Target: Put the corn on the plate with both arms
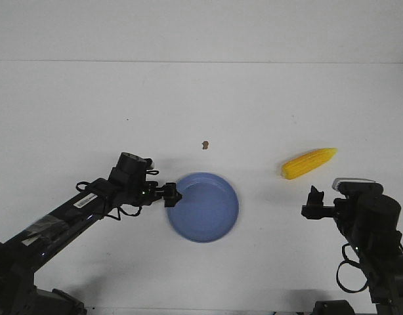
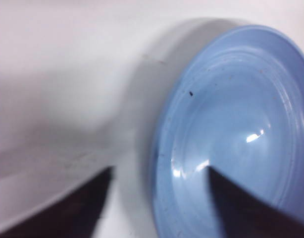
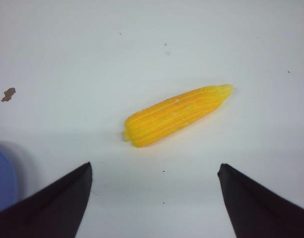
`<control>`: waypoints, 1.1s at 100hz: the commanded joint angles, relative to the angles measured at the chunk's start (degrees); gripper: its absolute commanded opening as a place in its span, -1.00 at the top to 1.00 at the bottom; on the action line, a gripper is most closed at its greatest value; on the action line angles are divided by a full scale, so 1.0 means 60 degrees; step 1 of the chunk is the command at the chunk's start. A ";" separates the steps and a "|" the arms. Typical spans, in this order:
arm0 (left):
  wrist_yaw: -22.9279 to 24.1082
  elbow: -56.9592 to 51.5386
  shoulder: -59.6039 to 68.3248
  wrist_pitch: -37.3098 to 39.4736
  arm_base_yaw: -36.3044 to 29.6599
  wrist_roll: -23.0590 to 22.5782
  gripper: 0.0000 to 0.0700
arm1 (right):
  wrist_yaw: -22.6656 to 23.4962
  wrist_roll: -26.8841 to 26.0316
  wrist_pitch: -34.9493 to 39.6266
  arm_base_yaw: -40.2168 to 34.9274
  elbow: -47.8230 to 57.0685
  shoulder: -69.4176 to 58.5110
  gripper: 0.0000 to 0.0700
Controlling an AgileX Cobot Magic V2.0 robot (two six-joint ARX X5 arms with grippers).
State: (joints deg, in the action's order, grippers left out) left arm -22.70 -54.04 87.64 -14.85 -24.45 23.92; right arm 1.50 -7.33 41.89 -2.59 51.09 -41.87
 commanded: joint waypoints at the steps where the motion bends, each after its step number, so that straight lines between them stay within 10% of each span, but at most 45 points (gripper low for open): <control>1: -0.0004 -0.0106 -0.0164 0.0226 0.0007 -0.0248 -1.00 | 0.0004 -0.0047 -0.0106 -0.0011 0.0189 -0.0029 -0.54; 17: 0.0255 -0.0109 -0.1239 0.0652 0.0368 -0.0699 -1.00 | -0.0040 -0.0189 -0.0128 -0.0011 0.0189 -0.0036 -0.55; 50: 0.3453 -0.0109 -0.3993 -0.0102 0.1668 -0.2794 -1.00 | -0.0856 -0.1129 -0.0947 0.0018 0.0189 -0.1096 -0.57; 110: 0.3606 -0.0109 -0.4503 -0.0597 0.2029 -0.2871 -1.00 | 0.0499 -0.3869 -0.5125 0.1300 0.0189 -0.7031 -0.72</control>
State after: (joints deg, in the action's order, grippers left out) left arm -1.28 -54.04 60.34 -18.65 -12.16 7.35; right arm 2.96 -27.33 13.67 4.99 51.37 -81.69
